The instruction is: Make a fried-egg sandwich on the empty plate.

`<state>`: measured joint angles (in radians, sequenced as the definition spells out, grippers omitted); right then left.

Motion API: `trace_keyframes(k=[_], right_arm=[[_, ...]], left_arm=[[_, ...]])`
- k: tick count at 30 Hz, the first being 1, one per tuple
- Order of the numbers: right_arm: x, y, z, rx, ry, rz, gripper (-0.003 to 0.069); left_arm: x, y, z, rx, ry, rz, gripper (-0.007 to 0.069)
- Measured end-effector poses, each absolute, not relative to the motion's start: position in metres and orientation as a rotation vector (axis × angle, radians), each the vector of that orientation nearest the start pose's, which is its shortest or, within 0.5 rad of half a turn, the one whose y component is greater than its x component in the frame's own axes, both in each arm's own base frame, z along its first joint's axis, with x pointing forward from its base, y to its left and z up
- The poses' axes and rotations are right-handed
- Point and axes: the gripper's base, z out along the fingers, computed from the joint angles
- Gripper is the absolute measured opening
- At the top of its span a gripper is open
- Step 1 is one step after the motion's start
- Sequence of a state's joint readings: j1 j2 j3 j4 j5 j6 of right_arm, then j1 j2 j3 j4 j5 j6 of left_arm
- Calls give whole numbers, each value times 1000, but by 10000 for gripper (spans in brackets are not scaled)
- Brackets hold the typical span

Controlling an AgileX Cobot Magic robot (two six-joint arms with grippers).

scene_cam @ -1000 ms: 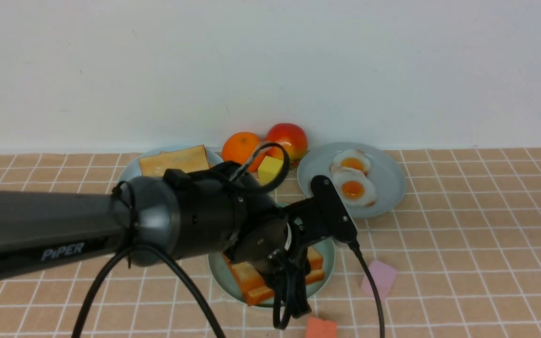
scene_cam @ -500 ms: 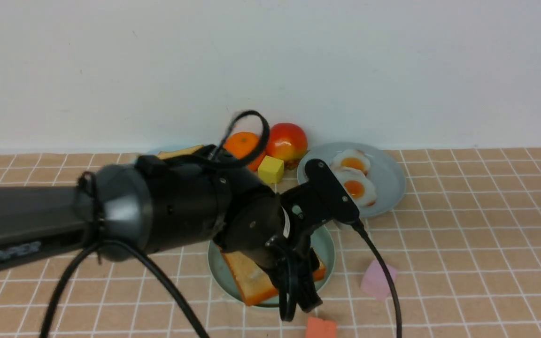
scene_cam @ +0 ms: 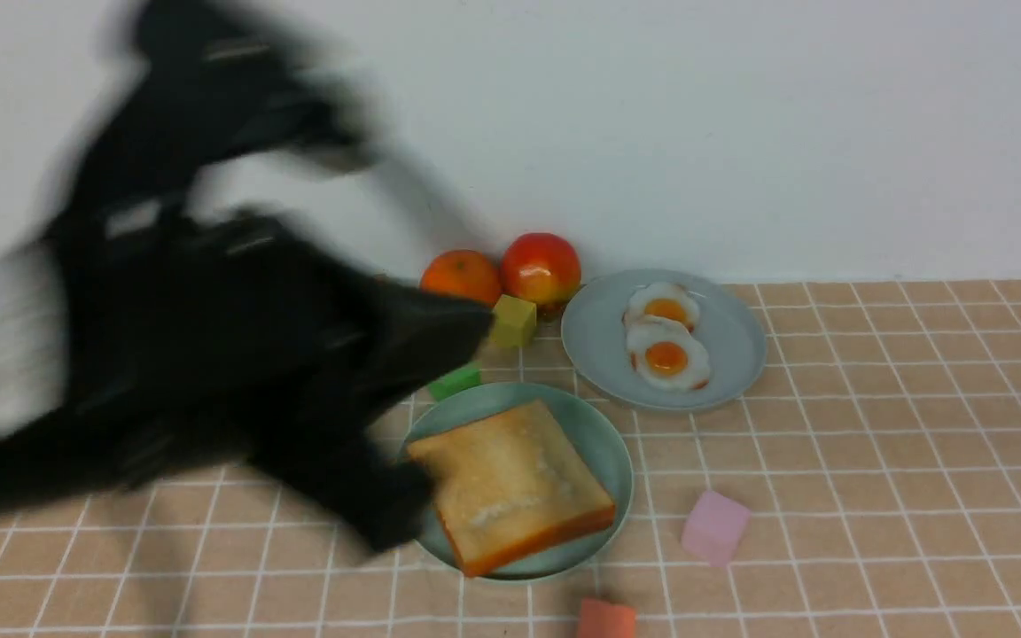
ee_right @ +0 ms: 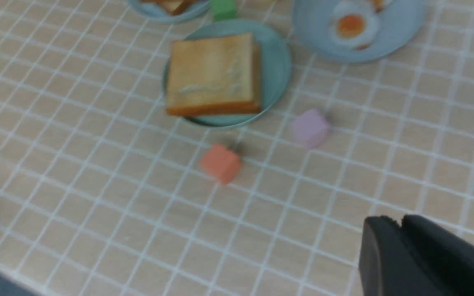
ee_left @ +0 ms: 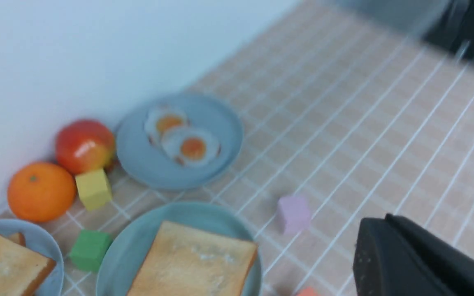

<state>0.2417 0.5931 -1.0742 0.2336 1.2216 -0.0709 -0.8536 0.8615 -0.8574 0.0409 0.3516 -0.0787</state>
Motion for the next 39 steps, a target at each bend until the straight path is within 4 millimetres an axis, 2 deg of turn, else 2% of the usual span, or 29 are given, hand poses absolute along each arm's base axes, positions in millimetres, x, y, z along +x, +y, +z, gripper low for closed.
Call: trace_keyframes(k=[2, 5, 8, 9, 11, 12, 15, 18, 20, 26, 30, 39], right_arm=[[37, 25, 415, -331, 2147, 338, 76], [18, 14, 412, -242, 2103, 299, 76], [-3, 3, 394, -147, 2072, 271, 76], [-3, 3, 394, -138, 2073, 271, 76], [-12, -2, 374, -70, 2061, 265, 77], [-13, -3, 367, -44, 2052, 275, 77], [-11, -3, 352, -1, 2018, 308, 77], [1, -1, 336, 27, 1968, 324, 77], [15, 3, 320, 30, 1943, 323, 74], [44, 10, 293, 32, 1760, 365, -13], [49, 11, 283, 29, 1734, 367, -14], [55, 11, 259, 8, 1801, 313, -10]], left_arm=[[101, -114, 367, 674, 1679, -665, -13], [77, -88, 335, 587, 1597, -750, -13], [60, -69, 306, 514, 1487, -828, -13], [59, -68, 304, 511, 1481, -831, -13], [52, -60, 282, 492, 1437, -852, -13], [50, -58, 278, 486, 1422, -858, -13], [49, -56, 269, 485, 1421, -860, -13], [49, -56, 262, 493, 1447, -852, -13], [49, -57, 258, 503, 1480, -842, -13], [50, -57, 250, 529, 1563, -814, -13], [50, -56, 247, 539, 1596, -802, -13], [50, -56, 246, 542, 1609, -798, -13]])
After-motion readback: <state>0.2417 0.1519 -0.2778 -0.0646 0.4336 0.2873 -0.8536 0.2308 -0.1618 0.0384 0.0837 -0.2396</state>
